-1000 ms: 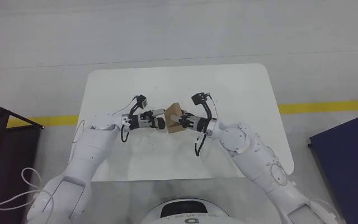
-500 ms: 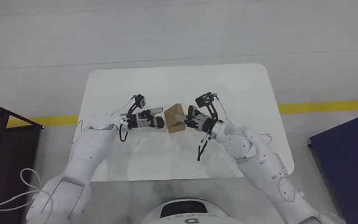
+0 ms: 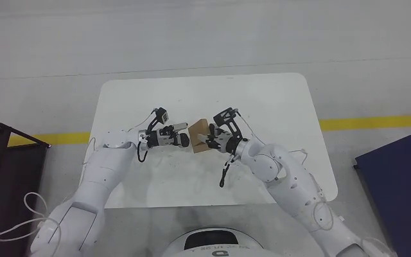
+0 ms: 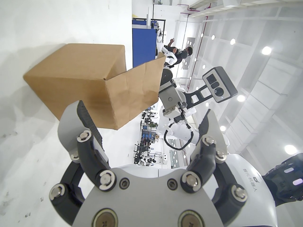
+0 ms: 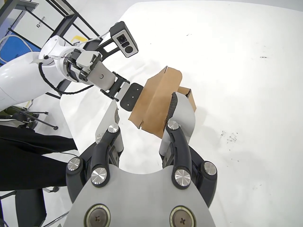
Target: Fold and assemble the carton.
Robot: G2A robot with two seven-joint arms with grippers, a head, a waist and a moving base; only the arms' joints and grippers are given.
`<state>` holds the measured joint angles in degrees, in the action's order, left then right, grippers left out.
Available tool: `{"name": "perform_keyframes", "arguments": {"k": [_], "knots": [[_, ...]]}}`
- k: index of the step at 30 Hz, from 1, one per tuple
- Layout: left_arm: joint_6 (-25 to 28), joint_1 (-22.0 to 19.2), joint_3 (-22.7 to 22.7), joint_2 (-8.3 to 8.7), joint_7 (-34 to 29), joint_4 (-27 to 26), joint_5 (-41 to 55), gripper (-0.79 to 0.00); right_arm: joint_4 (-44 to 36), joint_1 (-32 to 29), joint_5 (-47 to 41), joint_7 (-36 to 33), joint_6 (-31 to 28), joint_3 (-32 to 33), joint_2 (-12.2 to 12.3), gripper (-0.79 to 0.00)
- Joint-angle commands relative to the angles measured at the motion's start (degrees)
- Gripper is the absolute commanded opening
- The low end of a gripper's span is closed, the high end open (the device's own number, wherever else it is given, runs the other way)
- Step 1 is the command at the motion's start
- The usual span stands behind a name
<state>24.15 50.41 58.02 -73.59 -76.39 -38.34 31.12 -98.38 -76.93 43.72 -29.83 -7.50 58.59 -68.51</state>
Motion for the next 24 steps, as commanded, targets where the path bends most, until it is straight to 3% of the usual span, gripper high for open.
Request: {"name": "perform_keyframes", "arguments": {"k": [1, 15, 20, 22, 24], "knots": [[0.0, 0.0, 0.0, 0.0, 0.0, 0.0, 0.0, 0.0, 0.0, 0.2, 0.9, -0.3, 0.4, -0.6, -0.1, -0.394], [0.0, 0.0, 0.0, 0.0, 0.0, 0.0, 0.0, 0.0, 3.2, 3.4, 0.6, -1.3, 1.1, -3.9, -1.2, -0.443], [0.0, 0.0, 0.0, 0.0, 0.0, 0.0, 0.0, 0.0, 5.5, 4.0, -4.7, -1.0, 0.3, -3.0, -1.5, -0.646], [0.0, 0.0, 0.0, 0.0, 0.0, 0.0, 0.0, 0.0, 6.3, 4.1, -7.3, -1.2, -0.1, -2.2, -1.5, -0.785], [0.0, 0.0, 0.0, 0.0, 0.0, 0.0, 0.0, 0.0, 7.3, 4.3, -10.9, -1.6, -0.7, -1.3, -1.6, -0.785]]}}
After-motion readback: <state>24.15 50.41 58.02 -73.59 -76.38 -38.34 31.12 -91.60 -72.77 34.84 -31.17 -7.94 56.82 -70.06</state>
